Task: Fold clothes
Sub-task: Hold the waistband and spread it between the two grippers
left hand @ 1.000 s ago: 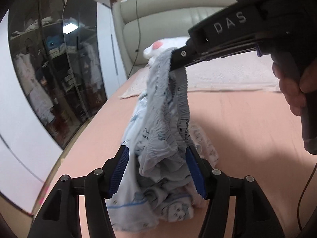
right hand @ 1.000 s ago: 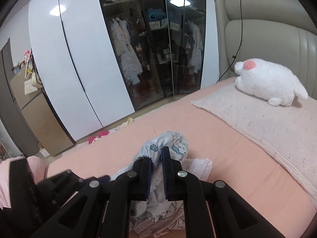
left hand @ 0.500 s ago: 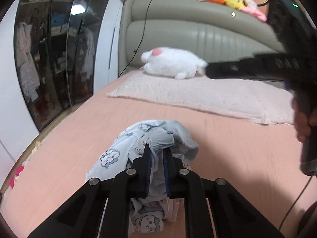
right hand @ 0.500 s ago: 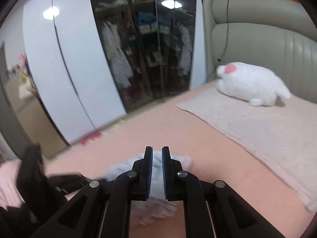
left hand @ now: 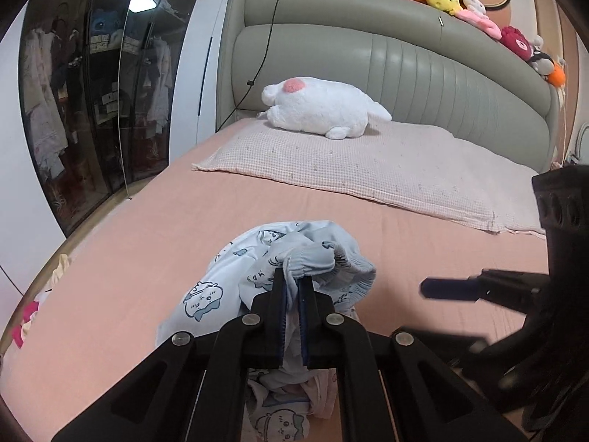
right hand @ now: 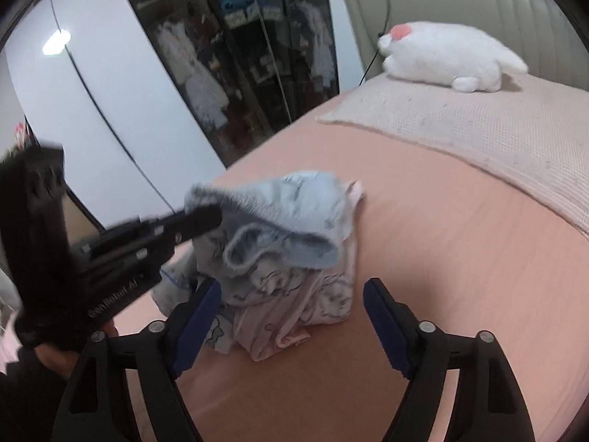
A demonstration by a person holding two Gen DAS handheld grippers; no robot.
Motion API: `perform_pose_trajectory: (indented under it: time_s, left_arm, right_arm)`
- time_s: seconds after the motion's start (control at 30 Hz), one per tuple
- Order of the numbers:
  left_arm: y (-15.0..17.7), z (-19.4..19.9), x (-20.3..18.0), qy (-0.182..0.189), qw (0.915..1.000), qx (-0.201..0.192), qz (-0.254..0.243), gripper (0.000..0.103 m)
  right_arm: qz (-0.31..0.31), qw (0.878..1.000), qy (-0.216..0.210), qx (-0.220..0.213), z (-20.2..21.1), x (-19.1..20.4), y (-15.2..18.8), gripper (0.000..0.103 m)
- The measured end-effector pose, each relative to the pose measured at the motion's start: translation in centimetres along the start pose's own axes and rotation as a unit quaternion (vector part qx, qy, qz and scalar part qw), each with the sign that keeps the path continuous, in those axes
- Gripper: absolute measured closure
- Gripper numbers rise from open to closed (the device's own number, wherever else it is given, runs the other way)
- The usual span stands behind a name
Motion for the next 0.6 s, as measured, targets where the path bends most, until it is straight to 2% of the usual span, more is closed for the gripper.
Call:
perform_pose_trajectory:
  time_s: [0.13,0.27,0.37,0.47,0.5,0.53,0.6]
  left_arm:
    - [-0.2,0.0,0.6,0.009,0.9999,0.003,0.004,0.099]
    - [-0.3,0.4,1.7,0.033,0.9993,0.008,0.017,0.099]
    - [-0.3,0.4,2.1,0.033,0.9994,0.010,0.009,0.099]
    - [-0.3,0.2,2.6,0.036,0.9991,0.013,0.017,0.099]
    - [-0.3,0.2,2.8,0.040,0.9988,0.012,0.023,0.099]
    - [-0.3,0.3,3.0,0.044,0.9985,0.012,0.029,0.099]
    - [-0.3,0.5,3.2,0.049,0.9980,0.010,0.037,0.099]
  right_arm:
    - [0.003,1.000,-0.003,0.004,-2.0,1.5,-0.3,0.036]
    - [0.001,1.000,-0.018,-0.003,-3.3,2.6,-1.0,0.036]
    - [0.014,1.000,-0.002,-0.004,-4.2,3.1,-1.4,0.039]
    - [0.013,1.000,-0.001,0.007,-5.1,2.7,-1.5,0.053]
    - [0.010,1.000,-0.003,0.012,-5.4,2.4,-1.4,0.065]
    - [0.007,1.000,-0.006,0.018,-5.7,2.1,-1.4,0.073]
    - [-0.014,0.999,-0.032,0.009,-5.2,1.1,-1.2,0.077]
Point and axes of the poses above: each gripper's, at about its wrist camera, not at the fingertips, and z roughly against the way its jaws point, x to its left, y to its underside, the point moved 3 cm from there along -z, roughly the way its jaws point, and after that the axes turned 7 degrees about x, right-handed, at the moved point
